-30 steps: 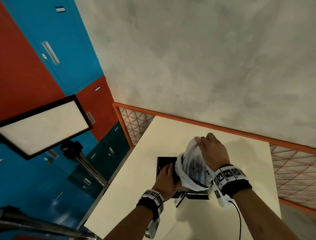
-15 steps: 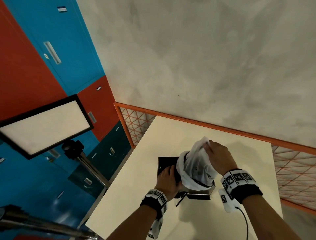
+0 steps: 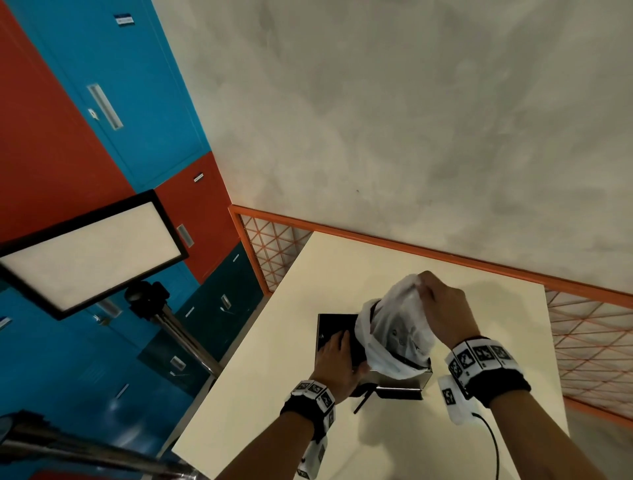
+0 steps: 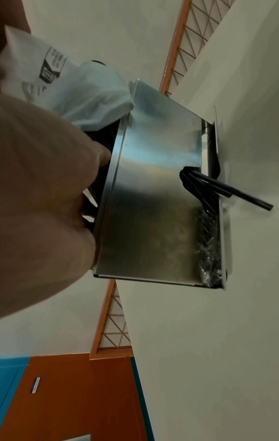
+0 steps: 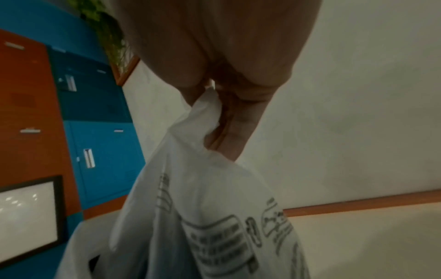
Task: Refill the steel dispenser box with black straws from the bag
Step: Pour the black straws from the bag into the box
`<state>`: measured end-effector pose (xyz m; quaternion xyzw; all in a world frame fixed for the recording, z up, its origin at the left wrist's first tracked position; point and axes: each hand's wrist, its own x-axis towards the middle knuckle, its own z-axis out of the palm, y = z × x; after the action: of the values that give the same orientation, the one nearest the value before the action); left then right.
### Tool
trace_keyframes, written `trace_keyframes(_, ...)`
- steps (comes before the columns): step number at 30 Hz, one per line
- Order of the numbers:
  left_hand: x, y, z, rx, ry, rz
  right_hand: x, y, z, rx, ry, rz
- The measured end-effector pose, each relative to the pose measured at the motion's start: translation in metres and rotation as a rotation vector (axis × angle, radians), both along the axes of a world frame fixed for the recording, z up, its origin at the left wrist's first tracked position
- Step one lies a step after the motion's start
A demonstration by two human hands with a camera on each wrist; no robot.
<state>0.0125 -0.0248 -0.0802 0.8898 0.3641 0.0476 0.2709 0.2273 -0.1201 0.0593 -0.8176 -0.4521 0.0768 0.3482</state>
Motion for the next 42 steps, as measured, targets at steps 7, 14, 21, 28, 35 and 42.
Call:
trace_keyframes(7, -0.001, 0.001, 0.004, -0.071, -0.086, 0.053, 0.006, 0.006, 0.01, -0.166, -0.155, 0.08)
trace_keyframes(14, -0.002, 0.002, 0.006, -0.041, -0.1, -0.019, -0.001, 0.013, 0.004, -0.33, -0.159, 0.187)
trace_keyframes(21, -0.001, 0.003, -0.009, 0.072, 0.0, -0.035, 0.001, 0.011, 0.021, 0.243, -0.027, -0.059)
trace_keyframes(28, -0.003, 0.001, 0.0, 0.073, -0.001, -0.062, -0.004, 0.006, 0.005, -0.298, 0.058, 0.135)
trace_keyframes(35, 0.001, 0.002, -0.004, 0.059, 0.005, -0.061, -0.009, 0.006, 0.007, -0.561, -0.059, 0.261)
trace_keyframes(42, 0.004, -0.001, 0.003, 0.024, 0.073, -0.02, -0.006, 0.005, 0.016, -0.046, 0.126, 0.037)
